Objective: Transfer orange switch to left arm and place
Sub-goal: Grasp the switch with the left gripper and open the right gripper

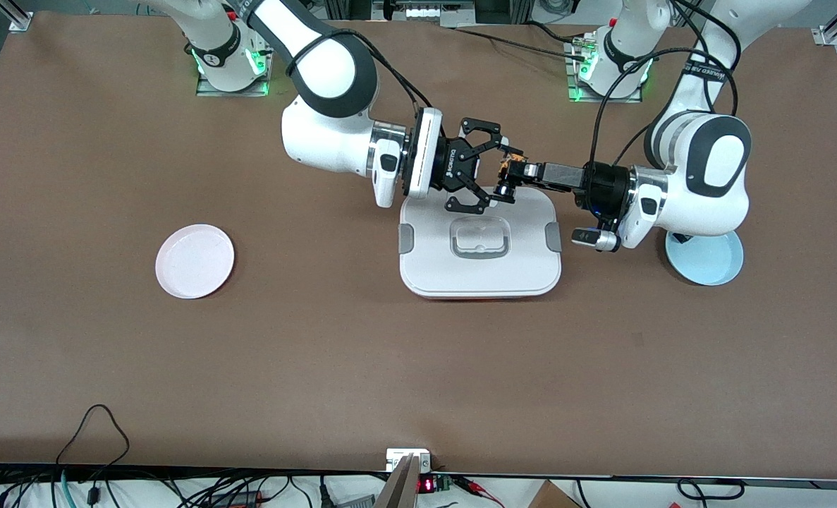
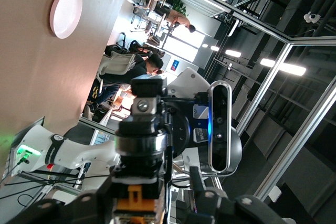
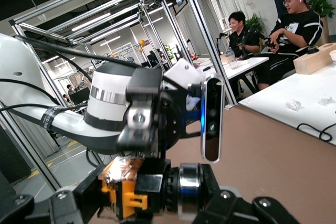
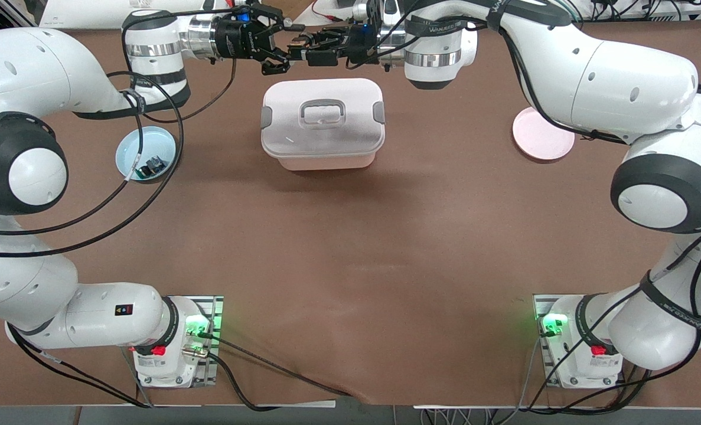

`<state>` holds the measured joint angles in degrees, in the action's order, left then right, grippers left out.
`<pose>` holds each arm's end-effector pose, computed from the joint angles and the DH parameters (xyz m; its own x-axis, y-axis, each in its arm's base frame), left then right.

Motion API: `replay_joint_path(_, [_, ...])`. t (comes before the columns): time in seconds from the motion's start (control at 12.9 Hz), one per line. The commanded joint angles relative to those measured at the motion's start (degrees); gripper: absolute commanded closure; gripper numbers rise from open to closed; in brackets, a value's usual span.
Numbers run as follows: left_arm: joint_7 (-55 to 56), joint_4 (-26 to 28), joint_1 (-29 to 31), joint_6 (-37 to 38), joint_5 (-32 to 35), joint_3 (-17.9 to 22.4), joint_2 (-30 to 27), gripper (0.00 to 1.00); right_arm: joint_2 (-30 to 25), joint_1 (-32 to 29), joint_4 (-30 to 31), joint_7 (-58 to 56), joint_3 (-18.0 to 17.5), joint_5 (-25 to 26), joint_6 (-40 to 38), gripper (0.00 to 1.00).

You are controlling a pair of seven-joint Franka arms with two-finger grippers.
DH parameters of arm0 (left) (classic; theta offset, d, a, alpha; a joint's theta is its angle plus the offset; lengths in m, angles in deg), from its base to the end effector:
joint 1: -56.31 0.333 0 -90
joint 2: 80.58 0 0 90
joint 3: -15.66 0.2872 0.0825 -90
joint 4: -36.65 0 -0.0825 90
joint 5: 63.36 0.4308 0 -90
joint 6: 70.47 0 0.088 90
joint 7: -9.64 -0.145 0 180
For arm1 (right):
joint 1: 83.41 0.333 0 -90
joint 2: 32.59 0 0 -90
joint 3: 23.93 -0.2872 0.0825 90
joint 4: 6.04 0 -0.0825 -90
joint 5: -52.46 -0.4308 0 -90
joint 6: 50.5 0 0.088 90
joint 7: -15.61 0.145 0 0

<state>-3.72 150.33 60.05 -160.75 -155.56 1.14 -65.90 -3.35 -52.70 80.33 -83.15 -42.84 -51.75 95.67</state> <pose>0.5788 -0.2515 0.3505 0.8923 -0.1756 -0.4158 0.4252 0.0180 0.9049 0.5346 0.5806 0.3789 0.4193 0.0616 0.9057 0.8979 -0.1752 -0.4038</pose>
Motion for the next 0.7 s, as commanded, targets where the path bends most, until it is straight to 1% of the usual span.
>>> replay_joint_path(0.0, [1.8,0.7,0.7,1.4,-1.6,-0.3,-1.4,0.69,1.3,0.3,-1.4,-2.2,-0.2,-1.0,1.0,0.52])
replay_joint_path(0.08, [1.8,0.4,0.8,1.4,-1.6,-0.3,-1.3,0.74,1.3,0.3,-1.4,-2.2,-0.2,-1.0,1.0,0.52])
replay_joint_path(0.31, [1.4,0.3,0.9,1.4,-1.6,-0.2,-1.1,0.80,1.3,0.3,-1.4,-2.2,-0.2,-1.0,1.0,0.51])
replay_joint_path(0.39, [1.4,0.2,0.9,1.4,-1.6,-0.2,-1.1,0.80,1.3,0.2,-1.4,-2.1,-0.2,-1.0,1.0,0.37])
replay_joint_path(0.46, [1.4,0.2,0.9,1.4,-1.6,-0.2,-1.1,0.80,1.3,0.0,-1.3,-1.9,-0.2,-1.1,0.8,0.01])
replay_joint_path(0.62, [1.3,-0.2,0.9,1.5,-1.4,-0.2,-1.1,0.81,1.3,-0.5,-1.4,-1.3,-0.2,-1.2,0.6,0.00])
